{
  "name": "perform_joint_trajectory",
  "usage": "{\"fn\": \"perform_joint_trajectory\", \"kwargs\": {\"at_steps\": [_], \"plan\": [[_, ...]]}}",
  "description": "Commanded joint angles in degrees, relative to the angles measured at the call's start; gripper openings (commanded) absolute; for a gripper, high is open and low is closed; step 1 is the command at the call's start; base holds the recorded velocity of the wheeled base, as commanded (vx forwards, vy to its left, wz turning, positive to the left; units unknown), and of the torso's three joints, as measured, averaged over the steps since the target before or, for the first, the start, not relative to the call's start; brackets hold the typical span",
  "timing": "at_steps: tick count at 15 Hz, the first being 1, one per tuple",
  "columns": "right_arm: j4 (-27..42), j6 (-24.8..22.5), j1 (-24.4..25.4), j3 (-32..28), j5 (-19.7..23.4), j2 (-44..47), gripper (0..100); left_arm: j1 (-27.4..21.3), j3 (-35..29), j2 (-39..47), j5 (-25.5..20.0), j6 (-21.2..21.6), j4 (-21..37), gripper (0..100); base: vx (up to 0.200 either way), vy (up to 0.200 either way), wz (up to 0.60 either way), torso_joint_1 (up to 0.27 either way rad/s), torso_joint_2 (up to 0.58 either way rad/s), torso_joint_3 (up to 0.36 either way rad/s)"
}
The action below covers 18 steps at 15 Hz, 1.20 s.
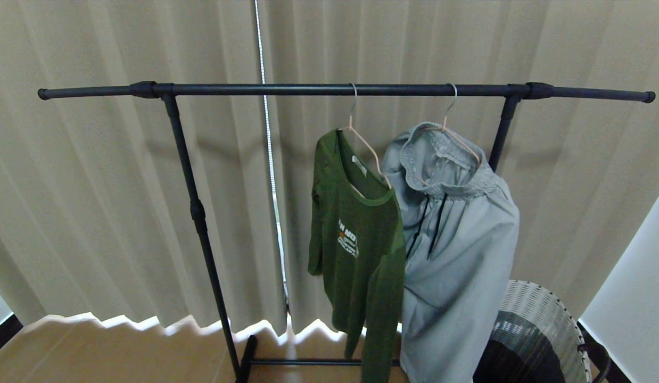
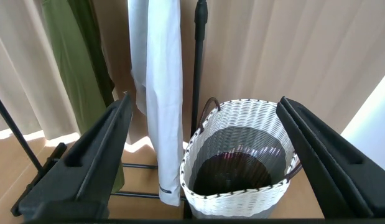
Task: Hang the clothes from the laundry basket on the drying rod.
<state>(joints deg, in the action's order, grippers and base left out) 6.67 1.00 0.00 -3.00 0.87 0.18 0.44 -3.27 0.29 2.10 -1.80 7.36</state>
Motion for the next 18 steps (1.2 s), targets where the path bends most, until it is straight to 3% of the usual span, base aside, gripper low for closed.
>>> {"fn": "perform_joint_trajectory", "kwargs": {"at_steps": [1, 18], "plan": [[0.0, 0.0, 0.0, 0.0, 0.0, 0.1, 100, 0.0, 0.0, 0.0, -0.1, 0.0, 0.0, 100, 0.000, 0.000, 0.00, 0.000, 0.00, 0.000], [-0.1, 0.1, 0.0, 0.1, -0.3, 0.1, 100, 0.0, 0.0, 0.0, 0.0, -0.1, 0.0, 100, 0.000, 0.000, 0.00, 0.000, 0.00, 0.000]]}}
